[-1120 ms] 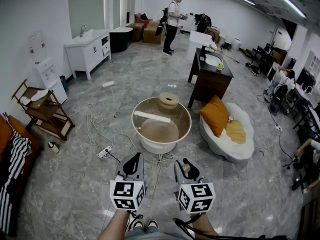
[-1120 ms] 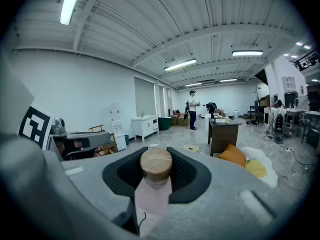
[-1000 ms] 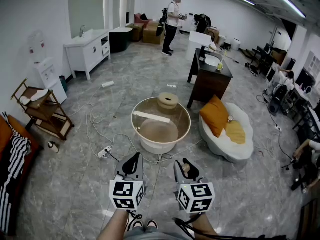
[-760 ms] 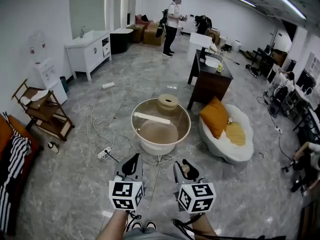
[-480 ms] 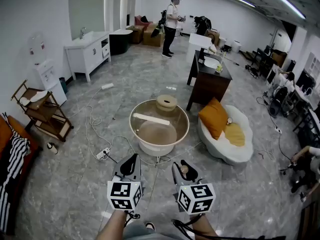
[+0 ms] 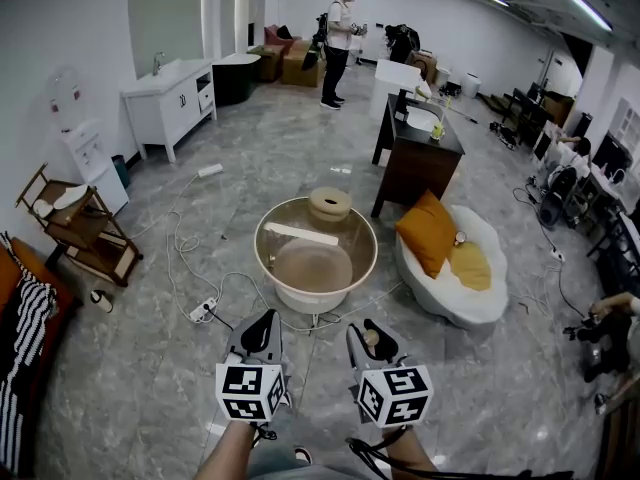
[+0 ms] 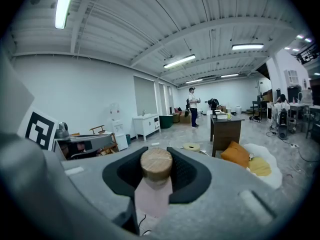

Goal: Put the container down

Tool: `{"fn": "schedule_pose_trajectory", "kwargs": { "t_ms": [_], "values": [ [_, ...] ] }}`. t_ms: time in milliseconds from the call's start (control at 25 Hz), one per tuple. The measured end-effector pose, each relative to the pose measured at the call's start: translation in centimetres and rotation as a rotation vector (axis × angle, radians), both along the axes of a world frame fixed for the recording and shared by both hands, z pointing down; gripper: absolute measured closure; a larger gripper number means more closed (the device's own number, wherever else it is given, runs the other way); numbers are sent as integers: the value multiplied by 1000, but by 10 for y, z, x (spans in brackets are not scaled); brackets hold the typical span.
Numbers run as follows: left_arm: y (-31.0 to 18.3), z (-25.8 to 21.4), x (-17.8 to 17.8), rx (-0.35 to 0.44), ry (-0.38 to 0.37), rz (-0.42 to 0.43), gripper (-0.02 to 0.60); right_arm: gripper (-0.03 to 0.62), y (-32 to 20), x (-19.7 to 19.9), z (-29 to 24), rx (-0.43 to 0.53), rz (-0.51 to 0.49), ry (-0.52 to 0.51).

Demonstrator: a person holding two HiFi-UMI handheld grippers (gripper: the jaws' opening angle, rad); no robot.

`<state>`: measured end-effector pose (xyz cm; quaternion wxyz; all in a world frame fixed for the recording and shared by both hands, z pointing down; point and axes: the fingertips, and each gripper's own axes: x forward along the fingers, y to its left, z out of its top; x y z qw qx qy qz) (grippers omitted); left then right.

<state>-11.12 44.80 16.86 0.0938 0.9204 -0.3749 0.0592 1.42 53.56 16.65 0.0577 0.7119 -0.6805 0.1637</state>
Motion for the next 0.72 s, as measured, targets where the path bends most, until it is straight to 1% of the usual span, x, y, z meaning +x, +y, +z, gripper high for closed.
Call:
{"fn": "schedule_pose_trajectory", "kwargs": {
  "t_ms": [200, 720],
  "values": [
    [-38, 0, 12, -1, -6, 9, 577, 473, -36, 13, 2, -10, 8, 0],
    [-171, -9, 35, 11, -1, 23, 577, 471, -163, 48, -7, -9, 54, 6]
  ]
}}
